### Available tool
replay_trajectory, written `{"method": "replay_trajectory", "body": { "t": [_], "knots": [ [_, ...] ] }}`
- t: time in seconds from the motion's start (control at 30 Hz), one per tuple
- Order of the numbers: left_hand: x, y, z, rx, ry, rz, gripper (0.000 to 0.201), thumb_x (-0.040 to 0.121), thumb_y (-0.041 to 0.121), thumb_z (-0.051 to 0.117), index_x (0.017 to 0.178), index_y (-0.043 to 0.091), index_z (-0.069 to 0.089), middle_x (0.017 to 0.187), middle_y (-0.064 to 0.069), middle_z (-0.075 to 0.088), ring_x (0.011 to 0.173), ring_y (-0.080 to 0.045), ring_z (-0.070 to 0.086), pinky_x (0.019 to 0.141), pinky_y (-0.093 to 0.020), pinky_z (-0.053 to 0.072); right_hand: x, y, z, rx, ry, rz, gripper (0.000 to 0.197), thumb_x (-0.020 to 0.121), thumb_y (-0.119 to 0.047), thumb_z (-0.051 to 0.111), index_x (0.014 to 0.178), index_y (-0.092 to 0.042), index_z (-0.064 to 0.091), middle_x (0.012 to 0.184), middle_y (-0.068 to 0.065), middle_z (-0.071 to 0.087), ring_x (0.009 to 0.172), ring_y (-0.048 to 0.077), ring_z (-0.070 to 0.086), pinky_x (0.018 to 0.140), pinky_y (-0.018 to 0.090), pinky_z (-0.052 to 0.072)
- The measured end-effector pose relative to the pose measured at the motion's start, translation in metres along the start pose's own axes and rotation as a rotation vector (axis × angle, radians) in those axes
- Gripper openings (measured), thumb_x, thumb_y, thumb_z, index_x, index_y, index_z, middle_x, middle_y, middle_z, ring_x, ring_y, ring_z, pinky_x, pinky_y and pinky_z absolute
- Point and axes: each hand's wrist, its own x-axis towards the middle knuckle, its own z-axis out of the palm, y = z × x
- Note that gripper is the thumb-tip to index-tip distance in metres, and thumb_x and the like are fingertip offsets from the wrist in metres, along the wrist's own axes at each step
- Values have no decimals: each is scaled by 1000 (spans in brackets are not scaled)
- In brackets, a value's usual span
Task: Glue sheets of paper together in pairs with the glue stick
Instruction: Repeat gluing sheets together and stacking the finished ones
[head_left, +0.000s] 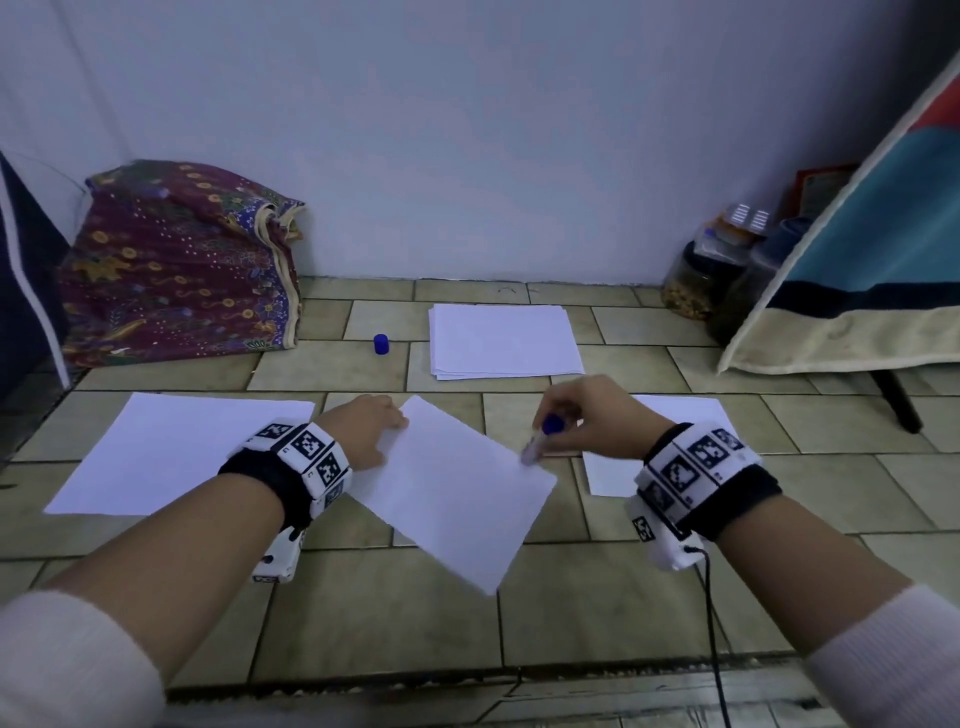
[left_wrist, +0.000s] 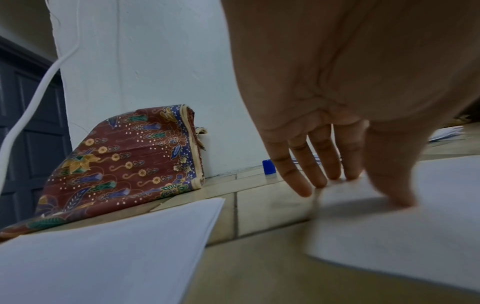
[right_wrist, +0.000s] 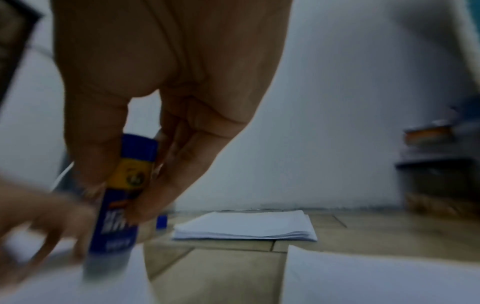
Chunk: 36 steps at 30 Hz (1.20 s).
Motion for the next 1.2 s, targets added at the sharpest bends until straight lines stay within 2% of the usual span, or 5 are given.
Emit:
{"method": "replay_trajectory", "body": {
  "t": [0.17, 0.37, 0.6, 0.83, 1.2],
  "knots": [
    [-11, -6, 18, 16, 101, -25, 73, 85, 63, 50, 142, 20, 34, 143, -1, 29, 136, -18, 24, 103, -36, 37, 29, -10, -1, 842, 212, 188, 17, 86, 2, 62, 77, -5, 50, 76, 21, 64, 64, 26, 70, 68, 31, 60],
    [-15, -6, 38, -61, -2, -76, 124, 45, 82, 6, 153, 22, 5, 160, 0, -9, 148, -17, -8, 118, -44, 1, 75, -22, 33, 1444, 104, 444, 28, 100, -21, 45, 90, 4, 53, 66, 11, 63, 49, 14, 63, 49, 20, 55],
    [-10, -10, 41, -229, -16, -123, 96, 68, 71, 24, 153, 30, 2, 160, 8, -14, 146, -11, -15, 116, -39, -8, 120, -49, 64, 1357, -191, 231, 20, 102, -15, 36, 98, -7, 54, 80, 3, 50, 54, 10, 54, 59, 22, 50],
    [-9, -18, 44, -252, -8, -60, 108, 57, 77, 21, 152, 29, 3, 158, 8, -22, 145, -10, -18, 115, -42, -10, 174, -69, 74, 123, 75, 150, 21, 77, -12, 73, 94, -9, 62, 90, 6, 60, 84, 17, 52, 70, 26, 41],
    [-7, -15, 41, -226, -19, -74, 75, 96, 43, 48, 153, 26, 2, 157, 8, -24, 145, -11, -19, 116, -44, -10, 193, -75, 76, -94, 37, 113, 32, 83, -14, 66, 113, -3, 60, 109, 14, 65, 95, 24, 59, 72, 28, 44]
  ]
}}
